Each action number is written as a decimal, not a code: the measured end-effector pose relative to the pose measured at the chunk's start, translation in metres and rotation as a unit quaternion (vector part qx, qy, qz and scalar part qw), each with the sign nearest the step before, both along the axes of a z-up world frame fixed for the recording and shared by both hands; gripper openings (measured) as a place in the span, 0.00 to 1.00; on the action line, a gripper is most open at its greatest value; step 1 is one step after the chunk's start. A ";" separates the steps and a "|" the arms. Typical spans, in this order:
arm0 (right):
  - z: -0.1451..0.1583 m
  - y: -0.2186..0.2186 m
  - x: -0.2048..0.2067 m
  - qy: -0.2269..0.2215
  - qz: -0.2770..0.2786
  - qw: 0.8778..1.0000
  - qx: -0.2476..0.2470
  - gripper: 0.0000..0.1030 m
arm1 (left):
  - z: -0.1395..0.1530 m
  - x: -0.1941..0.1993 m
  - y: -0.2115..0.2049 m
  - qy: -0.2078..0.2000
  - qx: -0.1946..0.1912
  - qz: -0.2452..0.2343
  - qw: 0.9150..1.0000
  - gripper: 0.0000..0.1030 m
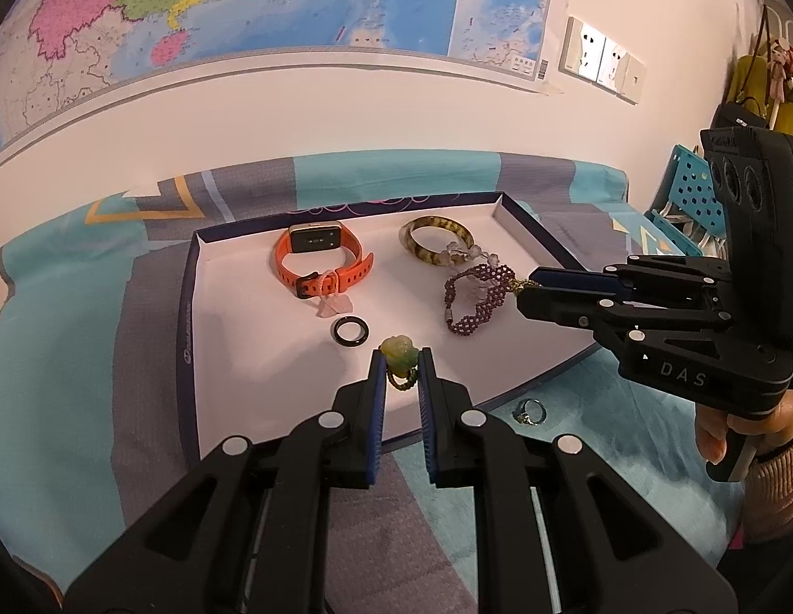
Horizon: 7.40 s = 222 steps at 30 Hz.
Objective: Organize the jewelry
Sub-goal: 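Carry the yellow-green ring with the left tool into the box while the right tool carries the gold ring, then open both tools to release the rings in the box and withdraw, then close the left tool on the green black-band ring while the right tool grasps the silver ring, then lift the green ring with the left tool while the right tool lifts the silver ring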
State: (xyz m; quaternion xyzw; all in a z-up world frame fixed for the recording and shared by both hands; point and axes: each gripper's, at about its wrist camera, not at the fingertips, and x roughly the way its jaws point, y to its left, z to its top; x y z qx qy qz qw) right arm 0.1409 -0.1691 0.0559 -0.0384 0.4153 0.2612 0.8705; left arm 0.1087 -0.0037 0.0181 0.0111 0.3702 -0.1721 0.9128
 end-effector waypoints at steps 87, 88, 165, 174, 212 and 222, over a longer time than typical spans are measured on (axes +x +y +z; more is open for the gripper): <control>0.007 -0.014 -0.042 0.009 0.012 1.000 0.002 0.25 | -0.002 -0.053 0.004 -0.037 0.004 -0.069 0.997 0.36; 0.003 -0.015 -0.045 0.015 0.012 1.000 0.002 0.26 | -0.004 -0.058 0.001 -0.035 0.006 -0.077 0.996 0.37; -0.025 -0.008 -0.070 0.052 0.005 0.999 -0.007 0.15 | -0.043 -0.063 -0.021 0.049 0.003 -0.081 0.995 0.01; -0.025 -0.008 -0.072 0.053 0.006 0.999 -0.007 0.15 | -0.043 -0.070 -0.017 0.046 -0.001 -0.085 0.995 0.15; -0.026 -0.010 -0.075 0.055 0.007 0.998 -0.001 0.15 | -0.050 -0.057 -0.028 0.061 0.007 -0.092 0.994 0.23; -0.026 -0.011 -0.074 0.054 0.006 0.999 0.001 0.15 | -0.050 -0.057 -0.028 0.058 0.006 -0.080 0.995 0.15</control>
